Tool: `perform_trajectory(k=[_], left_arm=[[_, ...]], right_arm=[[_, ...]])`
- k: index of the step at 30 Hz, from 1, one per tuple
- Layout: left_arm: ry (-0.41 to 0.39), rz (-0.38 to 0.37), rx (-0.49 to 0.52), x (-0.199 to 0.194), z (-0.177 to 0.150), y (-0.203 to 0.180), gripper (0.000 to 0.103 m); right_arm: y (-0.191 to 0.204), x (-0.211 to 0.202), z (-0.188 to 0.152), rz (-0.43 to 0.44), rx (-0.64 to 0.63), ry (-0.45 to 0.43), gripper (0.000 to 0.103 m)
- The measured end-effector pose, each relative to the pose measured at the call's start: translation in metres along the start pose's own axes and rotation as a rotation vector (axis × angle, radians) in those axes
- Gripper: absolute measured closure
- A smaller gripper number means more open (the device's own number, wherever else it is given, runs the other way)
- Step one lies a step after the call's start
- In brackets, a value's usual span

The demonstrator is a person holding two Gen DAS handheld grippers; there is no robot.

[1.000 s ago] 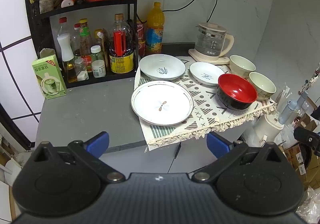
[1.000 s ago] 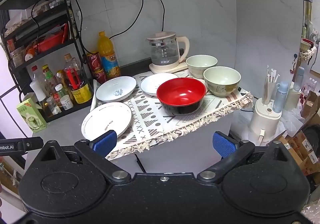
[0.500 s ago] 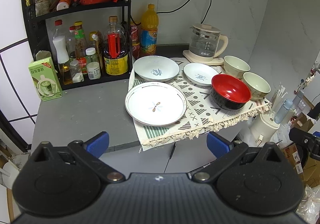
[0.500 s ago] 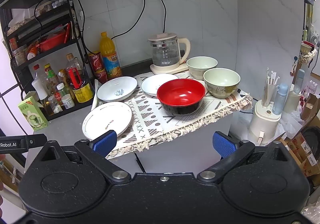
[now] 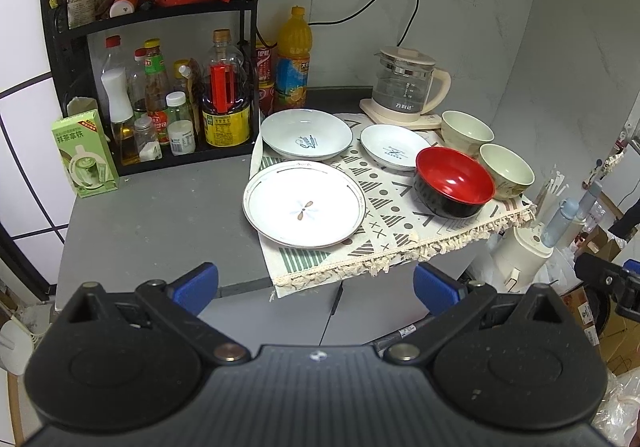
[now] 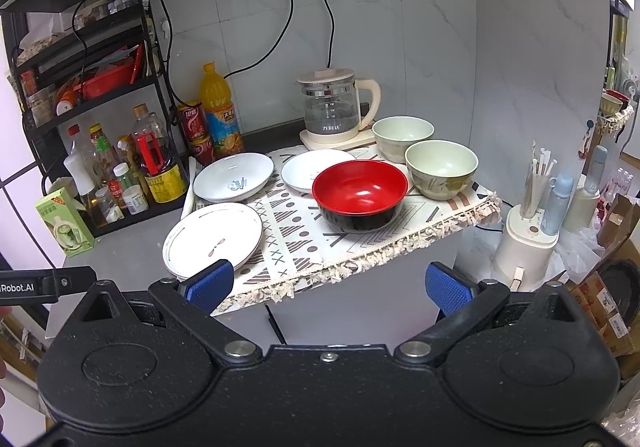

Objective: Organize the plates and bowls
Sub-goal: 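Move both tools toward the red bowl and pale green bowls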

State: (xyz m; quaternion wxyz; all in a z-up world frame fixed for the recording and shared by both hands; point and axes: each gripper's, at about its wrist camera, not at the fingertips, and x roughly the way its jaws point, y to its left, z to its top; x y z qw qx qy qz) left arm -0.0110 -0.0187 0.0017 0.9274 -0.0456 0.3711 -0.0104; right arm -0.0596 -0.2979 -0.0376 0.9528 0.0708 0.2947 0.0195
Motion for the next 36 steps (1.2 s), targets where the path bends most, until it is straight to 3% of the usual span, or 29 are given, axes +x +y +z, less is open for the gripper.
perform_trajectory(k=[36], left_arm=[[0.007, 0.004, 0.02, 0.0, 0.004, -0.019, 0.0]], right_arm=[[-0.009, 0.004, -0.001, -0.008, -0.001, 0.01, 0.0]])
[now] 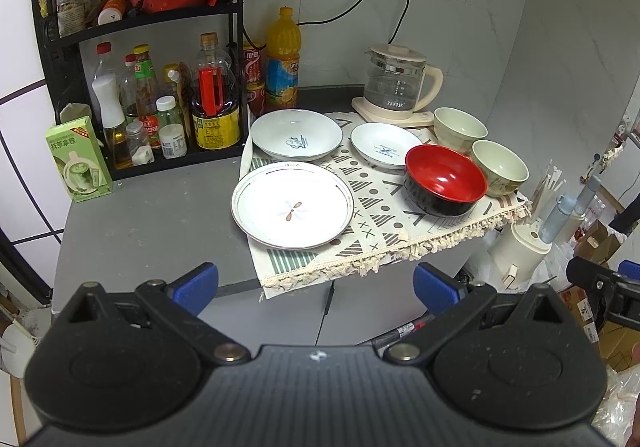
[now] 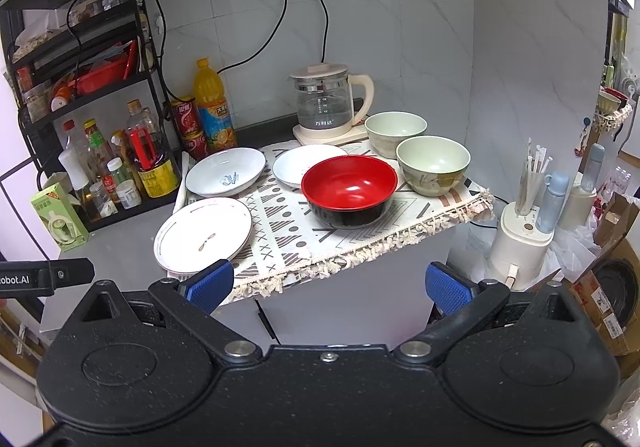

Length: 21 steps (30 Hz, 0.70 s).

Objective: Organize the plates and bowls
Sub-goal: 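Move both tools toward the red bowl and pale green bowls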

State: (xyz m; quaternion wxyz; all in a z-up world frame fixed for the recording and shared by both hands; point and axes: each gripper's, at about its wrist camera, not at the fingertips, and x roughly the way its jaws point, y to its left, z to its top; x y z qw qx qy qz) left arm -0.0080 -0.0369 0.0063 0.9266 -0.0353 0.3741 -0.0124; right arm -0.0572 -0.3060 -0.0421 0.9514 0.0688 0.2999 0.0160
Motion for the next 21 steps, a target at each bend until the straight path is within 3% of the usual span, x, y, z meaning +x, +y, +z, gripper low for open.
perform_trajectory(k=[21], left_arm=[[0.063, 0.015, -0.045, 0.066, 0.041, -0.015, 0.0]], right_arm=[[-0.022, 0.056, 0.031, -0.019, 0.014, 0.025, 0.0]])
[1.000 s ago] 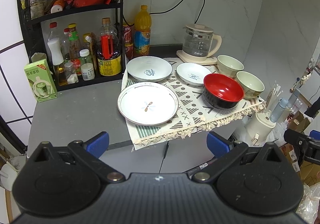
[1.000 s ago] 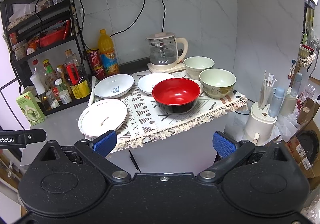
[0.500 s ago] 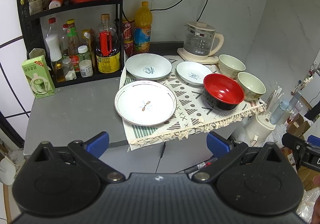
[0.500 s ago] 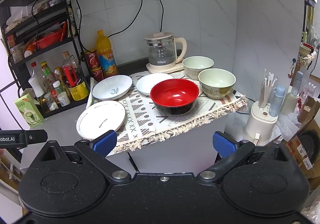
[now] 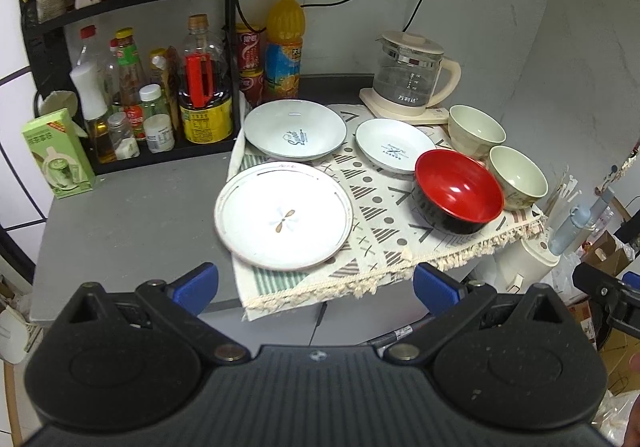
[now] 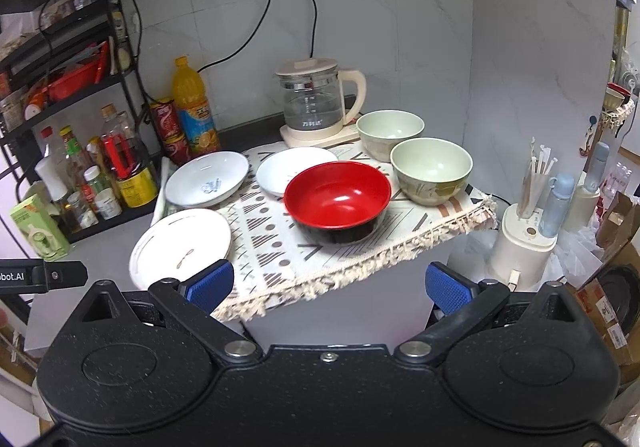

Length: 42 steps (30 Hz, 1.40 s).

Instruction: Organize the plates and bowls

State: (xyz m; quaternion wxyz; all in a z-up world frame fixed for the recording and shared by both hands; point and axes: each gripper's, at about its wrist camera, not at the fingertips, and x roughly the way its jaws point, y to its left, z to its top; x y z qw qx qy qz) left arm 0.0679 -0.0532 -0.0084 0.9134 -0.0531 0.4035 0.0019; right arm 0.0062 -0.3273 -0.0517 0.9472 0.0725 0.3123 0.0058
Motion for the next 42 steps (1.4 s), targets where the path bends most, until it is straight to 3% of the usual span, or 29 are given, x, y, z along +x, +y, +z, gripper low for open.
perform_trajectory(k=[12, 20, 42], left_arm=[[0.035, -0.02, -0.01, 0.055, 0.042, -0.019, 0.001], [0.067, -0.043, -0.001, 0.101, 0.066, -0.033, 0.001], [0.15, -0.114, 0.139, 0.219, 0.145, -0.075, 0.001]], right_arm=[[-0.017, 0.055, 0.034, 0.0, 0.012, 0.04, 0.0], [-0.027, 0.094, 0.052, -0.045, 0.011, 0.065, 0.0], [-0.05, 0.195, 0.096, -0.176, 0.128, 0.106, 0.0]])
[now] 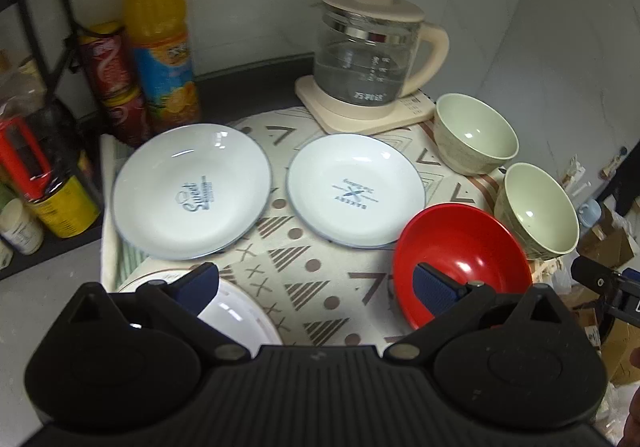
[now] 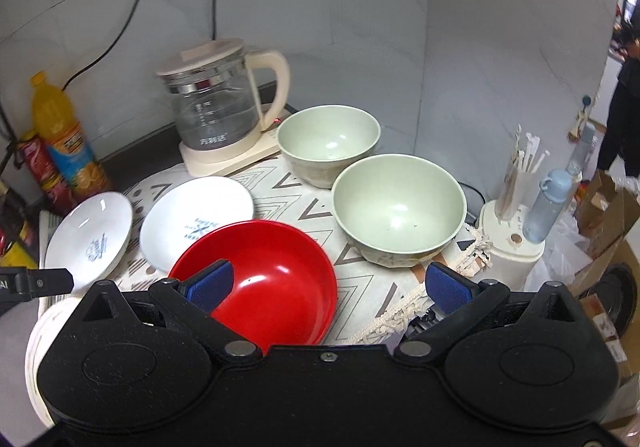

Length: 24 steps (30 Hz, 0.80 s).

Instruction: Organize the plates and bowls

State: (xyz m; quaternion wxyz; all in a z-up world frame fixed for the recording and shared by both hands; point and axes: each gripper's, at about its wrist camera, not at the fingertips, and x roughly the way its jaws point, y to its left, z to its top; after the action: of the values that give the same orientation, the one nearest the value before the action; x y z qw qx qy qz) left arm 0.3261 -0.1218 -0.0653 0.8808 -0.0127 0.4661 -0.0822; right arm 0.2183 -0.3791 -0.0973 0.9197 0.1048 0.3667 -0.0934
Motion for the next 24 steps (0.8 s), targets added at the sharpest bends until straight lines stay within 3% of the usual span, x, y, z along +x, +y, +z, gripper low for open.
perform_trajectory(k=[11, 24], left_arm=[[0.035, -0.043, 0.047, 0.033, 0.031, -0.032, 0.001], [0.067, -0.157, 0.046, 0.086, 0.068, -0.09, 0.003]], right_arm=[[-0.015, 0.022, 0.018, -0.044, 0.028, 0.022, 0.0], [-0.062, 0.068, 0.049, -0.052, 0.064, 0.066, 0.002]])
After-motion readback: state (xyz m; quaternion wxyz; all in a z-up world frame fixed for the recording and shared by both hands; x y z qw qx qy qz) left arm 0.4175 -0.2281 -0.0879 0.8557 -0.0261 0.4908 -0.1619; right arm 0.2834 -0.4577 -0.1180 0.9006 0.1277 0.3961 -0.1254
